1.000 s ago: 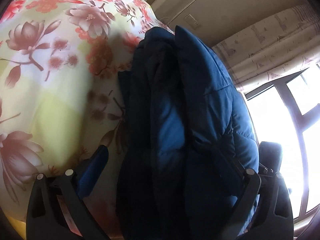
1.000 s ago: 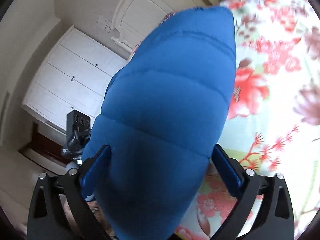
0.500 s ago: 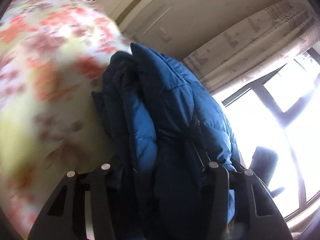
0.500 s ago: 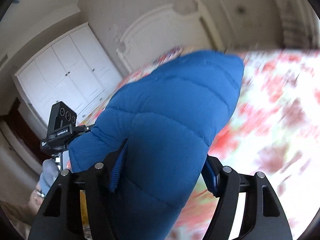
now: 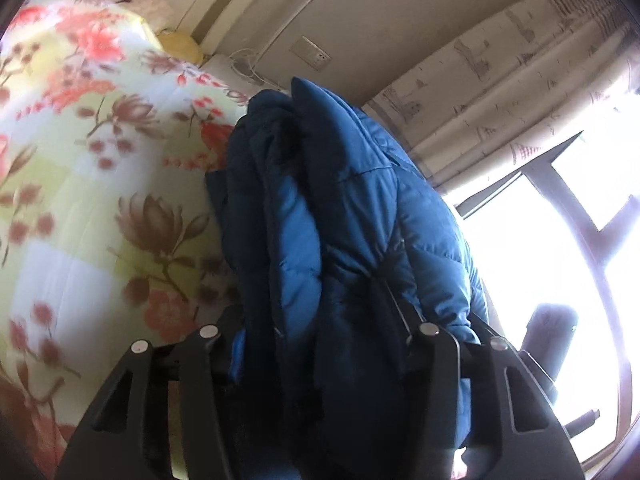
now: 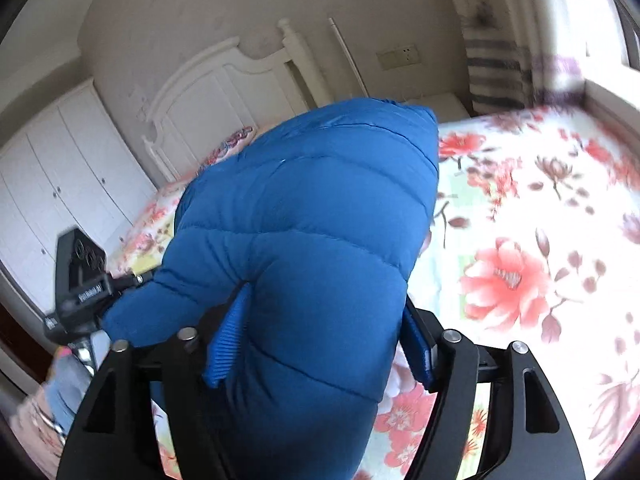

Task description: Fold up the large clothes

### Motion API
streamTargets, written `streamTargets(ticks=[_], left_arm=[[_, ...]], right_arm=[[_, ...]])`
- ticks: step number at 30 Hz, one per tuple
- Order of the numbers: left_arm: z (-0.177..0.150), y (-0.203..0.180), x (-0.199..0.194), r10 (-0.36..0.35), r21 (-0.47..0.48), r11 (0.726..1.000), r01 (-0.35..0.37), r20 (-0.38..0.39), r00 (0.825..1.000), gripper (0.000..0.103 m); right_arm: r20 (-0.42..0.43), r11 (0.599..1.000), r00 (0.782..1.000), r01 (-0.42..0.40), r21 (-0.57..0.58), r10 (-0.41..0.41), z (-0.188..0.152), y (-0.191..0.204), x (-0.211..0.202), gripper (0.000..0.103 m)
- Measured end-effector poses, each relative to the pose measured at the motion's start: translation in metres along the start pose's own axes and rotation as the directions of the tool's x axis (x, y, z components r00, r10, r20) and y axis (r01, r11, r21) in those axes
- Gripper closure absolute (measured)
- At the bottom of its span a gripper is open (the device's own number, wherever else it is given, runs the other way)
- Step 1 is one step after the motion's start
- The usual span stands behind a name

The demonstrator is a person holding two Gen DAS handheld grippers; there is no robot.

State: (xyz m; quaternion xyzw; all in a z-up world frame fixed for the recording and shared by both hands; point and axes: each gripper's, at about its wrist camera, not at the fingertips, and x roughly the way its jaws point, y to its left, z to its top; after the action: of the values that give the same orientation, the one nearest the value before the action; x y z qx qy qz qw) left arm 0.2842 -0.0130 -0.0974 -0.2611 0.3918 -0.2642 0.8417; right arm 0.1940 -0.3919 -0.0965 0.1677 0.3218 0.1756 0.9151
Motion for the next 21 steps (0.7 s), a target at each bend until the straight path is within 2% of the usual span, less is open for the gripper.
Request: streamTargets(ticks=[1,2,3,6,9,10,11,13,15,16,17,19,20,21], left_arm=[[-0.003,0.0,-0.002,0.01,0.002,1.0,-0.01,-0.002,1.0,0.045],[-0.006,0.002,-0.006,0.026,0.003,1.0,-0.026,0.001,1.0,0.038],[-0.008,0.002,-0.01,0.041,-0.002,0.999,-0.041,0.009,0.999,0.036],[-0.023,-0.001,-0.034,0.106,0.022,0.994,-0.108,0.048,0.993,0.028],[-0.044,-0.029,-0.064,0.216,0.153,0.96,-0.234,0.126,0.968,0.027],[-0.048,-0.044,-0.073,0.262,0.208,0.933,-0.293,0.162,0.951,0.024],[-0.055,-0.06,-0.086,0.307,0.263,0.896,-0.357,0.215,0.927,0.015],[-0.067,-0.092,-0.11,0.309,0.341,0.848,-0.406,0.305,0.901,0.002],[-0.079,-0.125,-0.135,0.294,0.39,0.799,-0.457,0.41,0.863,0.002],[-0.086,-0.143,-0.147,0.302,0.397,0.769,-0.501,0.465,0.832,0.002],[-0.091,-0.152,-0.155,0.312,0.391,0.753,-0.529,0.496,0.81,0.002],[-0.105,-0.174,-0.171,0.356,0.344,0.717,-0.606,0.567,0.743,0.002],[-0.113,-0.18,-0.177,0.372,0.316,0.711,-0.628,0.589,0.717,0.002],[-0.12,-0.185,-0.181,0.376,0.302,0.713,-0.632,0.597,0.709,0.002]], right_arm=[[0.002,1.0,1.0,0.016,0.007,-0.016,-0.003,0.001,-0.002,0.029],[0.008,0.999,0.999,0.037,0.002,-0.037,-0.007,0.004,-0.006,0.017],[0.011,0.998,0.998,0.059,-0.003,-0.059,-0.001,0.011,-0.003,0.014],[0.016,0.996,0.995,0.094,0.008,-0.094,-0.001,0.02,-0.015,0.014],[0.047,0.99,0.989,0.139,0.009,-0.139,-0.01,0.04,-0.045,0.014],[0.07,0.987,0.985,0.16,-0.003,-0.16,-0.014,0.046,-0.059,0.014],[0.098,0.985,0.981,0.172,-0.015,-0.17,-0.017,0.053,-0.074,0.014],[0.181,0.981,0.967,0.188,-0.044,-0.178,-0.024,0.068,-0.112,0.014],[0.26,0.972,0.948,0.215,-0.091,-0.185,-0.032,0.088,-0.146,0.01],[0.305,0.962,0.931,0.248,-0.116,-0.203,-0.038,0.1,-0.161,0.007],[0.364,0.946,0.901,0.299,-0.13,-0.235,-0.046,0.112,-0.177,0.004],[0.436,0.919,0.856,0.369,-0.137,-0.279,-0.061,0.128,-0.194,0.004],[0.455,0.907,0.84,0.397,-0.143,-0.296,-0.073,0.136,-0.2,0.004],[0.455,0.903,0.837,0.405,-0.144,-0.303,-0.079,0.138,-0.201,0.004]])
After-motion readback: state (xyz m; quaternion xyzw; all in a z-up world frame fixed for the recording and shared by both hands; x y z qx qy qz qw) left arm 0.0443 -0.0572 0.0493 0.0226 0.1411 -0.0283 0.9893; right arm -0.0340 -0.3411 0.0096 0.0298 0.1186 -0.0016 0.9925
